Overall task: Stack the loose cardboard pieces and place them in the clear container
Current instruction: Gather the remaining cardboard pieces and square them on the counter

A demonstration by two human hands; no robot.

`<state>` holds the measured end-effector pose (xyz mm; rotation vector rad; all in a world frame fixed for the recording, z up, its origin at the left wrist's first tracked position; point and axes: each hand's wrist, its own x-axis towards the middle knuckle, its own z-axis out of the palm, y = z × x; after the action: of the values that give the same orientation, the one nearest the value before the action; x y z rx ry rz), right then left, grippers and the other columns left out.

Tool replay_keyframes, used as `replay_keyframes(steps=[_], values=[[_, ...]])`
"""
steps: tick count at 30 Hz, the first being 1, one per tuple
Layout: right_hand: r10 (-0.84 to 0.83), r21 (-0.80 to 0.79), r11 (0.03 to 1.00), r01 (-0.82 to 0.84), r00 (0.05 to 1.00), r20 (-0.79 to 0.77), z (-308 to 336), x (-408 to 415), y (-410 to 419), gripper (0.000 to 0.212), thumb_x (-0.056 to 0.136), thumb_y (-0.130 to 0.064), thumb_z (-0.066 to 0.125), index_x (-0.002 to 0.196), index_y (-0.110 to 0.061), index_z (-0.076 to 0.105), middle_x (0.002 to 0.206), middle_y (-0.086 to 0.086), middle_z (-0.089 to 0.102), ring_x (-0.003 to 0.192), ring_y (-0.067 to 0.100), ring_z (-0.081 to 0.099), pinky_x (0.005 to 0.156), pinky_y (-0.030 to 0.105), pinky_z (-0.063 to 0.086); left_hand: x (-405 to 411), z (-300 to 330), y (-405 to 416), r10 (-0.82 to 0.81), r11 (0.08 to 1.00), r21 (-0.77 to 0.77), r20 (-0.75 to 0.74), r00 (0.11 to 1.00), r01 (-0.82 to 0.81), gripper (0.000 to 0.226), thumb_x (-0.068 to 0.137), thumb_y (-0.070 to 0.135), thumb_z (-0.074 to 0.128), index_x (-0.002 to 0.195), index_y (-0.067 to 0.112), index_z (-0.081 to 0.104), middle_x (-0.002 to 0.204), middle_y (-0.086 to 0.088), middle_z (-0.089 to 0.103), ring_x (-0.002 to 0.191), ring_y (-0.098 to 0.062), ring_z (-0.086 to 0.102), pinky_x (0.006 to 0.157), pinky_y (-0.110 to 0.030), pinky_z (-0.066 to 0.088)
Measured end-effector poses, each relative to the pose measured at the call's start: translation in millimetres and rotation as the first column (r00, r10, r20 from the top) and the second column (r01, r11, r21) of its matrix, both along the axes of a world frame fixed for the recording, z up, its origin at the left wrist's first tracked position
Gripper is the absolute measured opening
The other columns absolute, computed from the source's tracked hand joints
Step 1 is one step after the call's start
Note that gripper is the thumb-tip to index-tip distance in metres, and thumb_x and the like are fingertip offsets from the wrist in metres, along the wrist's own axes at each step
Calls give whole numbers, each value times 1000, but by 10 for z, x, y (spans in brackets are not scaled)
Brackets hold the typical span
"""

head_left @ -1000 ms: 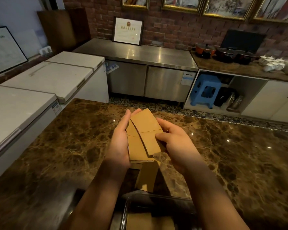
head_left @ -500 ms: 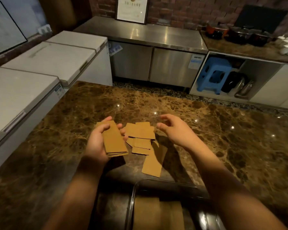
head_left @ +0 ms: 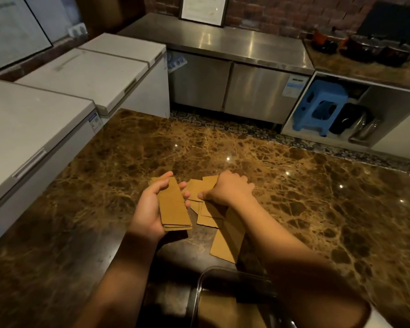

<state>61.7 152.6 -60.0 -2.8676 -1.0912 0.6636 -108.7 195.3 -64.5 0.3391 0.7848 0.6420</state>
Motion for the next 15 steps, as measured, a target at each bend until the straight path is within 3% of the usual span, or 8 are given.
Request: replay_keyframes(steps=[2, 4, 7, 9, 12, 15], values=[[-49, 99, 993, 59, 994, -100, 38, 30, -12, 82, 68, -59, 82, 128, -12, 52, 132, 13, 60, 120, 36, 54, 89, 43, 48, 7, -9, -8, 16, 1000, -5, 2, 1000, -16, 32, 100, 21, 48, 132, 22, 54, 102, -19, 65, 67, -28, 67, 56, -35, 54], [-100, 236, 958, 163, 962, -256, 105, 90, -56, 56, 72, -41, 86, 112, -15, 55, 119, 10, 65, 100, 29, 61, 68, 34, 50, 3, -4, -17, 42, 999, -11, 15, 999, -41, 31, 100, 22, 49, 130, 24, 55, 105, -18, 65, 69, -27, 66, 56, -35, 54], [-116, 389, 840, 377, 827, -551, 325, 186, -200, 44, 77, -24, 85, 115, -18, 62, 111, 5, 68, 93, 22, 67, 65, 33, 56, -12, 56, -25, 63, 998, 13, 14, 998, -63, 27, 100, 23, 50, 126, 25, 58, 107, -16, 66, 71, -26, 68, 57, -35, 55], [-88, 453, 713, 536, 709, -700, 526, 226, -331, 39, 81, -16, 82, 114, -23, 63, 98, -1, 69, 74, 15, 72, 50, 25, 55, 7, 128, -41, 62, 996, 65, 5, 998, -63, 25, 99, 20, 52, 122, 26, 59, 107, -16, 66, 72, -26, 68, 57, -35, 55], [46, 450, 537, 714, 507, -860, 826, 201, -536, 31, 85, -7, 76, 114, -13, 67, 93, 10, 77, 69, 16, 77, 52, 25, 58, 77, 337, -110, 27, 989, 145, 66, 997, -36, 40, 88, 10, 64, 124, 26, 58, 104, -14, 66, 73, -24, 67, 56, -35, 56], [163, 430, 531, 730, 410, -898, 1013, 82, -694, 17, 89, -8, 71, 105, -2, 73, 89, 15, 79, 74, 23, 77, 57, 29, 61, 169, 581, -214, -101, 968, 245, 153, 983, 62, 62, 72, 5, 71, 130, 25, 58, 112, -18, 73, 90, -31, 74, 66, -44, 61]])
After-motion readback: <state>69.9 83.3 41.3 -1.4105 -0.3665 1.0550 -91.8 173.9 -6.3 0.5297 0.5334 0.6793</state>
